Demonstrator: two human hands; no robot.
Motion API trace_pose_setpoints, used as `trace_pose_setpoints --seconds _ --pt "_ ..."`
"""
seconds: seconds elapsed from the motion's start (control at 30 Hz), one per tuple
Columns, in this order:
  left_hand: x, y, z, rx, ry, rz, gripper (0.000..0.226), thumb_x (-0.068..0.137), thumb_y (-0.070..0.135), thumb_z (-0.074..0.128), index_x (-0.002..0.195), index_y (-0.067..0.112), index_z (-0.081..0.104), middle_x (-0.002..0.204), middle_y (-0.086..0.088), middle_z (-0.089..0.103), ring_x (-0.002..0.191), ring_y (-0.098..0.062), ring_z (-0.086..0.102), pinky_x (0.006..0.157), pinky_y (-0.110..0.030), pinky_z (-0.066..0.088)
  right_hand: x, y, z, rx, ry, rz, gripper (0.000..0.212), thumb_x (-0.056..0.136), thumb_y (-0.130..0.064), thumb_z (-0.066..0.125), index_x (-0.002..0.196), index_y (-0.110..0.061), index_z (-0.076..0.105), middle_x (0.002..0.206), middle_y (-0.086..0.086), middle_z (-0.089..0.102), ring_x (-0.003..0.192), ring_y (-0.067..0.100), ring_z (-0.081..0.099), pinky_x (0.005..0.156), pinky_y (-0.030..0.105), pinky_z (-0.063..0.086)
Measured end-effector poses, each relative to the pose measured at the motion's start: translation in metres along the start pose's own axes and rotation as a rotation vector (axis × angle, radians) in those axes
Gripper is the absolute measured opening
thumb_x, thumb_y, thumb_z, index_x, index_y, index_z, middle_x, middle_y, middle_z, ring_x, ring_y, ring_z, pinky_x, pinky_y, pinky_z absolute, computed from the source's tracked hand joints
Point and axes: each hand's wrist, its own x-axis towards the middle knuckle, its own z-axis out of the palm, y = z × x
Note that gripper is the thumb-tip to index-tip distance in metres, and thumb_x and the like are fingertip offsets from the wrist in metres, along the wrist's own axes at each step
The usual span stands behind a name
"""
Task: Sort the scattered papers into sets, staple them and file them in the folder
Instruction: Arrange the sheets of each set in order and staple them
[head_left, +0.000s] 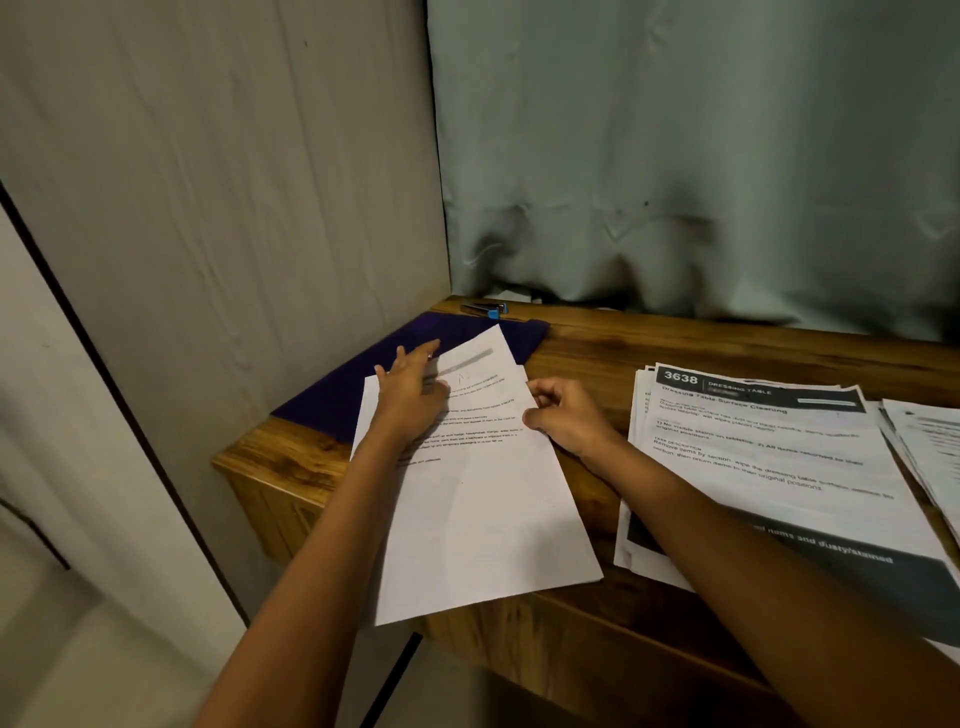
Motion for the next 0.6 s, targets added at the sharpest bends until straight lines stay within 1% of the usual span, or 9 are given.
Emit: trace_pose_setpoints --seconds 0.1,0.2,0.27,0.3,0.37,0.4,0.43,0.53,0.6 --pt "0.005 0.000 -0.007 0.106 0.004 0.123 0.061 0.091 0.004 0.057 0.145 0.022 0.036 0.155 -0.006 0.031 0.148 -0.027 0.001 0.114 -0.049 -0.015 -0.002 0.000 -0.001 -0.020 0.012 -0.037 0.028 0.085 0.001 0.064 0.108 -0.014 0.068 0.102 -0.004 0.065 0.093 0.015 0.062 0.080 0.035 0.056" --pt "0.000 -0.008 -0.007 -0.020 0.023 0.145 0.046 0.090 0.010 0.062 0.132 0.027 0.052 0.148 -0.002 0.042 0.148 -0.023 0.009 0.114 -0.048 -0.017 -0.003 0.001 -0.003 -0.055 0.014 -0.063 0.029 0.082 0.006 0.065 0.106 -0.009 0.071 0.095 -0.008 0.065 0.089 0.014 0.062 0.077 0.031 0.055" --pt "-0.010 -0.009 -0.007 -0.198 0.058 0.106 0.026 0.093 0.025 0.060 0.118 0.033 0.060 0.143 0.000 0.048 0.145 -0.020 0.021 0.119 -0.047 -0.007 -0.003 0.001 -0.004 -0.079 0.004 -0.077 0.029 0.081 0.007 0.066 0.106 -0.007 0.071 0.099 -0.005 0.067 0.087 0.012 0.061 0.073 0.023 0.053" --pt "-0.015 -0.006 -0.008 -0.297 0.070 0.062 0.022 0.096 0.033 0.053 0.116 0.032 0.064 0.142 0.000 0.049 0.141 -0.017 0.029 0.119 -0.041 0.001 -0.003 0.001 -0.004 -0.094 0.000 -0.084 0.029 0.082 0.006 0.066 0.107 -0.007 0.071 0.101 -0.004 0.067 0.088 0.011 0.060 0.071 0.019 0.052" --pt "-0.019 0.000 -0.011 -0.455 0.106 -0.040 0.042 0.101 0.043 0.034 0.114 0.024 0.069 0.131 0.004 0.057 0.123 -0.007 0.045 0.109 -0.027 0.018 -0.003 0.001 -0.004 -0.129 -0.006 -0.089 0.028 0.083 0.005 0.066 0.107 -0.007 0.071 0.103 -0.003 0.066 0.088 0.010 0.058 0.069 0.015 0.049" --pt "-0.019 -0.001 -0.011 -0.462 0.138 -0.074 0.049 0.102 0.045 0.030 0.111 0.020 0.072 0.122 0.008 0.061 0.115 -0.003 0.047 0.108 -0.028 0.022 -0.002 0.002 -0.004 -0.140 -0.009 -0.086 0.028 0.083 0.004 0.066 0.108 -0.007 0.071 0.103 -0.003 0.066 0.088 0.009 0.058 0.068 0.013 0.048" --pt "-0.017 -0.003 -0.011 -0.443 0.162 -0.088 0.051 0.101 0.046 0.031 0.107 0.018 0.074 0.117 0.009 0.063 0.115 -0.005 0.049 0.113 -0.033 0.024 -0.002 0.002 -0.004 -0.140 -0.009 -0.078 0.029 0.082 0.003 0.067 0.108 -0.008 0.071 0.105 -0.002 0.066 0.089 0.009 0.058 0.068 0.012 0.048" --pt "-0.009 -0.012 -0.007 -0.362 0.192 -0.126 0.034 0.097 0.037 0.050 0.106 0.013 0.073 0.133 -0.005 0.059 0.136 -0.026 0.039 0.118 -0.046 0.022 -0.002 0.002 -0.006 -0.109 0.016 -0.040 0.042 0.079 0.000 0.072 0.118 -0.014 0.066 0.120 -0.001 0.062 0.103 0.012 0.057 0.070 0.013 0.048" --pt "-0.007 -0.013 -0.006 -0.385 0.194 -0.118 0.022 0.095 0.024 0.056 0.104 0.013 0.073 0.133 -0.006 0.059 0.136 -0.024 0.039 0.116 -0.047 0.026 0.000 0.001 -0.008 -0.114 0.016 0.035 0.058 0.077 -0.006 0.076 0.131 -0.016 0.056 0.132 -0.001 0.055 0.113 0.014 0.052 0.068 0.014 0.044"
